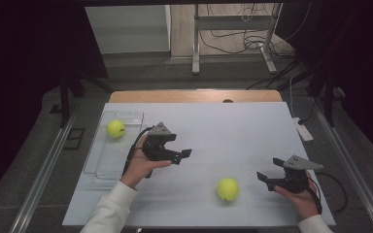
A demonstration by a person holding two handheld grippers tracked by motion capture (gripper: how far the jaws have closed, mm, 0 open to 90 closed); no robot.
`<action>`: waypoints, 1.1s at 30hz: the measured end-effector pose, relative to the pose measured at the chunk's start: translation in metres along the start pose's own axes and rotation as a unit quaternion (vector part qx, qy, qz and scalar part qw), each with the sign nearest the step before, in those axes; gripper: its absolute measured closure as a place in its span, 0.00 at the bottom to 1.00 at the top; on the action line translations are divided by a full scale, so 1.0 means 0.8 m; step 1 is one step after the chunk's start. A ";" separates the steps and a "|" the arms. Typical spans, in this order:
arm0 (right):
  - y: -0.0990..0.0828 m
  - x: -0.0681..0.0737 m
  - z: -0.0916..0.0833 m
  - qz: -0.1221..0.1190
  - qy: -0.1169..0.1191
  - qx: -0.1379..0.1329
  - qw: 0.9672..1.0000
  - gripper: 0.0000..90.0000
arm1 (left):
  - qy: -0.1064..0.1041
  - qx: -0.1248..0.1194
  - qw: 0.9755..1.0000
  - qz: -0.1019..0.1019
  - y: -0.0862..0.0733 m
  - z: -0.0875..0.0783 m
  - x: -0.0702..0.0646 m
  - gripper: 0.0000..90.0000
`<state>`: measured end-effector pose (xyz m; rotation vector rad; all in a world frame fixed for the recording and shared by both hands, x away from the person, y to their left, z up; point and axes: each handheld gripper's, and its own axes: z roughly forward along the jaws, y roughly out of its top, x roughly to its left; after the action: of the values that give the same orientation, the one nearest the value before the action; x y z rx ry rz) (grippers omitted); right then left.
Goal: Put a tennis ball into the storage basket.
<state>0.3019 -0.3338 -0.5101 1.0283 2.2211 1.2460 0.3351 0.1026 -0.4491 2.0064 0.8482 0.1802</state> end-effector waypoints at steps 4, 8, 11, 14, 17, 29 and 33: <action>-0.001 0.000 -0.002 0.001 -0.001 -0.002 1.000 0.14 | -0.003 0.006 1.000 0.003 0.000 0.006 -0.004 0.16; -0.002 0.000 -0.003 0.002 0.001 -0.003 1.000 0.14 | -0.007 0.009 1.000 0.007 0.001 0.010 -0.007 0.16; -0.002 -0.001 -0.005 0.003 -0.002 -0.003 1.000 0.14 | -0.011 0.013 1.000 0.010 0.001 0.014 -0.011 0.16; -0.002 -0.001 -0.005 0.003 -0.001 -0.005 1.000 0.14 | -0.014 0.015 1.000 0.013 0.001 0.018 -0.014 0.16; -0.003 -0.001 -0.005 0.004 -0.003 -0.004 1.000 0.14 | -0.016 0.019 1.000 0.015 0.001 0.021 -0.016 0.16; -0.002 -0.002 -0.005 0.003 -0.002 -0.004 1.000 0.14 | -0.028 0.023 0.999 0.019 0.000 0.029 -0.026 0.16; -0.002 -0.001 -0.005 0.003 -0.003 -0.003 1.000 0.14 | -0.034 0.027 0.999 0.023 0.000 0.033 -0.031 0.16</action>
<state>0.2995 -0.3373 -0.5097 1.0343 2.2095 1.2502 0.3280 0.0685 -0.4593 2.0723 0.7713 0.1171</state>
